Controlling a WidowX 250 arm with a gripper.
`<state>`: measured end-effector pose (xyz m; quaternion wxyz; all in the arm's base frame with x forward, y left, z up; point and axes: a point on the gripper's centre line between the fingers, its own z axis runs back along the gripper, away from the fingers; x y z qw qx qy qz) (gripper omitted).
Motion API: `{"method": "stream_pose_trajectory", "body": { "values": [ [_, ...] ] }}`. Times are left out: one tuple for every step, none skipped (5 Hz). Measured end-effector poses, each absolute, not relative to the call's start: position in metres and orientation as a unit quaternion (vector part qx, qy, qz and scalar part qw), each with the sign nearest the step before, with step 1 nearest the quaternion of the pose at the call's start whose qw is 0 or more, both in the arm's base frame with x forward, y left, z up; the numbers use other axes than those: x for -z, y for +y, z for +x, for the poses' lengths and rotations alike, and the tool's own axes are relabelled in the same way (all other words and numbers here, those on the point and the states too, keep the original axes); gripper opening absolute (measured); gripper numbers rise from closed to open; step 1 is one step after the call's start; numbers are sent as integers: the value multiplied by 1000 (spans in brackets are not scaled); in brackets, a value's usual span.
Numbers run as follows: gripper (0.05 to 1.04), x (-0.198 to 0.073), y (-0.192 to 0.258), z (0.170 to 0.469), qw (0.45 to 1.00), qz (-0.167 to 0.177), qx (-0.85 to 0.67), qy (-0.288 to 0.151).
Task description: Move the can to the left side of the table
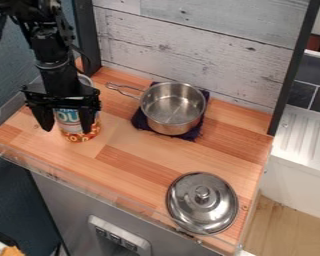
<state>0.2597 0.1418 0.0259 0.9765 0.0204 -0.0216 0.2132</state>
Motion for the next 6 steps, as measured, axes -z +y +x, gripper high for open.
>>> {"method": "stream_pose_trajectory", "body": {
  "values": [
    [1001, -25, 156, 274, 971, 22, -235, -29],
    [1001, -38, 186, 270, 959, 27, -279, -37],
    [1001, -49, 214, 274, 950, 33, -306, -57],
    [1001, -55, 232, 271, 947, 48, -313, -63],
    [1001, -53, 212, 269, 969, 40, -238, -51],
    [1001, -80, 172, 267, 990, 46, -119, -62]
  ]
}}
